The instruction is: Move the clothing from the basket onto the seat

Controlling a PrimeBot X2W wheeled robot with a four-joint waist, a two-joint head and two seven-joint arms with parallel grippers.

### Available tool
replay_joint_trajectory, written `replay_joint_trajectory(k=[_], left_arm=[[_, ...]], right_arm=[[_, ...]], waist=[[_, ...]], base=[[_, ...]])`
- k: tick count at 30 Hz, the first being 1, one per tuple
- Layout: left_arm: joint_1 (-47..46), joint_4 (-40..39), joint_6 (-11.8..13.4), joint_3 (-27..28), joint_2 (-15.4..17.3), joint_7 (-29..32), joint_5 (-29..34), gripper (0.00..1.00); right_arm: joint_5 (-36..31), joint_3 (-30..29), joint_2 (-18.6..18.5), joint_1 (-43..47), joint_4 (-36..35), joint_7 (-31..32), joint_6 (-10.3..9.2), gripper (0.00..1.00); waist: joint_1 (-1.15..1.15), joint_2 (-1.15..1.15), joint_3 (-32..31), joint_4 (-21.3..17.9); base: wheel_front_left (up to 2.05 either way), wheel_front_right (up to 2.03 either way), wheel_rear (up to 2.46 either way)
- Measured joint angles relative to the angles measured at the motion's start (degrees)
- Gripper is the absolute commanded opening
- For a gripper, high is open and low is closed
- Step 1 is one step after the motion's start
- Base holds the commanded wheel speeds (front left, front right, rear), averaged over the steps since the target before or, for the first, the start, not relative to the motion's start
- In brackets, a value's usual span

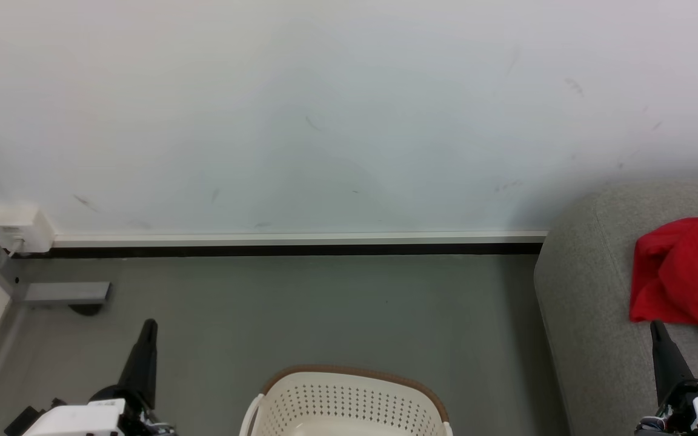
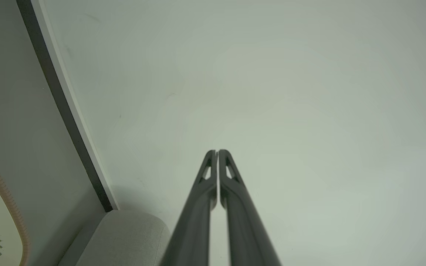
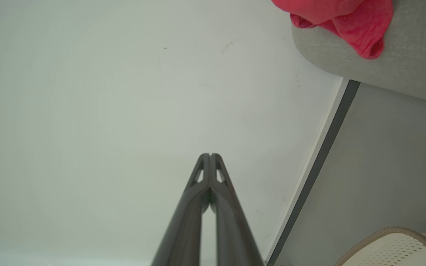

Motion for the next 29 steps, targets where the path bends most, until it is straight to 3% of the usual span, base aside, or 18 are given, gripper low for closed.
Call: replay_joint_trajectory(k=[29], left_arm=[[0.0,0.0,0.0,0.0,0.0,0.0,0.0,0.00]], right_arm=[[-0.1,-0.1,0.0,0.0,0.0,0.1,0.00,0.00]], waist=[[0.00,0.00,0.0,0.0]], base=[[0.00,0.00,0.00]])
